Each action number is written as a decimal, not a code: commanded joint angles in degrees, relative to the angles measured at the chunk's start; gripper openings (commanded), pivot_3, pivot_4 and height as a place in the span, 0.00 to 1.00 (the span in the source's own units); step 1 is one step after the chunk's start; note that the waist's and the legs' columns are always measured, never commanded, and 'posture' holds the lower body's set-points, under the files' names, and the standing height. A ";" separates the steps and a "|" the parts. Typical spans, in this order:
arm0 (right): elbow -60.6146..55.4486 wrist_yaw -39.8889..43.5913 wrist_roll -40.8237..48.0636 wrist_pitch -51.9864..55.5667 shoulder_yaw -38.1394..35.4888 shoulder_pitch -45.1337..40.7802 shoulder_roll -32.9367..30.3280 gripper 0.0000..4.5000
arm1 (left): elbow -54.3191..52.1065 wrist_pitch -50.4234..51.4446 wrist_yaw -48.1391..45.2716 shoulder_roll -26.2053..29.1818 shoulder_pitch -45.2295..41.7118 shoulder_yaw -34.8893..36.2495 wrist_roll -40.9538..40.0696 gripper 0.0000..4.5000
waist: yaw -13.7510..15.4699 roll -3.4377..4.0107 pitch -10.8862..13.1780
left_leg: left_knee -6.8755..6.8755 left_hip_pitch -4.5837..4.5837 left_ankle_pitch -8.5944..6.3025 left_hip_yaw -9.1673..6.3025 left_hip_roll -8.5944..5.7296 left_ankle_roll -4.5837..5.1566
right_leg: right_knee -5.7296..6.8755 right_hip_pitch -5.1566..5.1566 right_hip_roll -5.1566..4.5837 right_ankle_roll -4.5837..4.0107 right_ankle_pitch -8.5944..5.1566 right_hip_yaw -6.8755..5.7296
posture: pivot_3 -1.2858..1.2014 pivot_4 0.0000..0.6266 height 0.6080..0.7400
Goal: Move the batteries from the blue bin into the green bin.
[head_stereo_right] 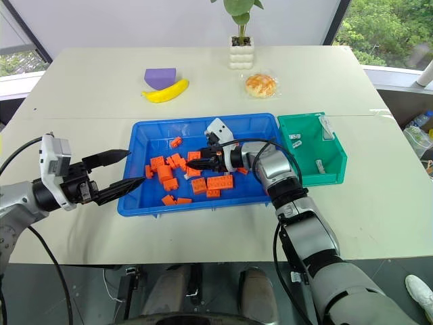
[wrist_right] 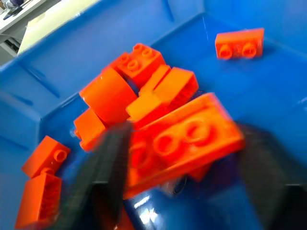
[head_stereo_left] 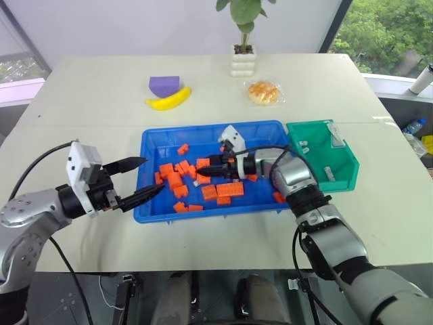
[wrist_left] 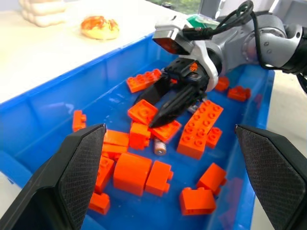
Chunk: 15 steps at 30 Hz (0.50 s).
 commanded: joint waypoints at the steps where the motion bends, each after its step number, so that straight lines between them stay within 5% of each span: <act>1: -0.39 -0.08 -0.05 -0.79 -1.16 -1.51 0.42 0.10 | -1.31 -1.47 0.07 -0.09 -0.32 0.17 0.56 1.00 | 0.00 0.00 0.00 | 0.00 0.00 0.00 0.01 0.00 0.00 | 0.00 0.00 0.00 0.00 0.00 0.00 | 0.52 0.24 1.00; 3: -0.77 -0.11 0.12 -0.67 -1.49 -1.63 0.46 0.01 | -1.19 -1.57 0.04 -0.07 -0.40 0.20 0.62 1.00 | 0.02 0.00 -0.01 | 0.00 0.00 0.00 -0.01 0.00 0.00 | 0.00 0.01 0.00 0.00 0.00 0.00 | 0.52 0.24 1.00; 15: 3.93 -5.00 -0.60 -7.88 -5.37 -7.74 2.77 0.01 | -0.08 -2.03 -0.11 -0.72 -1.72 -1.09 1.56 1.00 | -0.12 0.01 0.00 | -0.04 0.00 0.01 0.01 0.01 -0.02 | 0.00 -0.04 0.01 0.00 0.00 0.01 | 0.52 0.24 1.00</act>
